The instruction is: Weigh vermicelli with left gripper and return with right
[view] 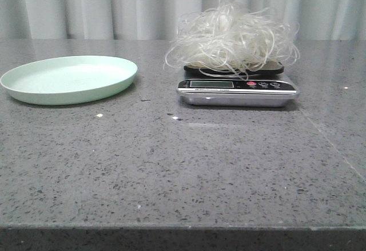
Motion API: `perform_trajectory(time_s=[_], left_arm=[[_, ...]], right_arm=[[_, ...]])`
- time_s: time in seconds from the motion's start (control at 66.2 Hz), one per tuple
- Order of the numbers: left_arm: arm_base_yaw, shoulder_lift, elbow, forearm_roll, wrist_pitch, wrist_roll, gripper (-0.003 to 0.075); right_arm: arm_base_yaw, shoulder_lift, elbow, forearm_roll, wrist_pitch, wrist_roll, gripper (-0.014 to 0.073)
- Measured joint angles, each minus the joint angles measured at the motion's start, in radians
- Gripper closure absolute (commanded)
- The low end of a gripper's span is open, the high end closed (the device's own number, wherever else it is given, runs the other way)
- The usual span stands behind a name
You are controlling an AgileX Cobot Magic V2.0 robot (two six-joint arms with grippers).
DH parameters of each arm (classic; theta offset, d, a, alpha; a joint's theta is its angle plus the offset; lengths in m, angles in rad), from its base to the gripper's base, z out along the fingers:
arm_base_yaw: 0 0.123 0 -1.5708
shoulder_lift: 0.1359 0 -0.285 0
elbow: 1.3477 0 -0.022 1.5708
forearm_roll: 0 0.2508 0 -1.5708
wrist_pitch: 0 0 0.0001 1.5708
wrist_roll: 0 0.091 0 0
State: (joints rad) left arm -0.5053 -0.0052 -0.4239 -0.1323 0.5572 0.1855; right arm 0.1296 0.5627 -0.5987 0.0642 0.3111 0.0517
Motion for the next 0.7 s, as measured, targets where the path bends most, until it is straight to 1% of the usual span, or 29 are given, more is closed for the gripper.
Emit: perform_trajectory(time_s=[0.212, 0.393, 0.499, 0.695], left_arm=[[0.0, 0.0, 0.0, 0.0, -0.002, 0.0, 0.0592], [0.0, 0.0, 0.0, -0.001, -0.007, 0.0, 0.0592], [0.0, 0.0, 0.0, -0.002, -0.007, 0.0, 0.0592], [0.0, 0.0, 0.0, -0.002, -0.007, 0.0, 0.0592]], right_arm=[[0.155, 0.247, -0.271, 0.0, 0.118, 0.0, -0.0006], [0.272, 0.488, -0.476, 0.0, 0.184, -0.042, -0.0006], [0.296, 0.631, -0.597, 0.002, 0.249, -0.052, -0.0006], [0.295, 0.894, -0.8, 0.002, 0.404, -0.052, -0.0006]])
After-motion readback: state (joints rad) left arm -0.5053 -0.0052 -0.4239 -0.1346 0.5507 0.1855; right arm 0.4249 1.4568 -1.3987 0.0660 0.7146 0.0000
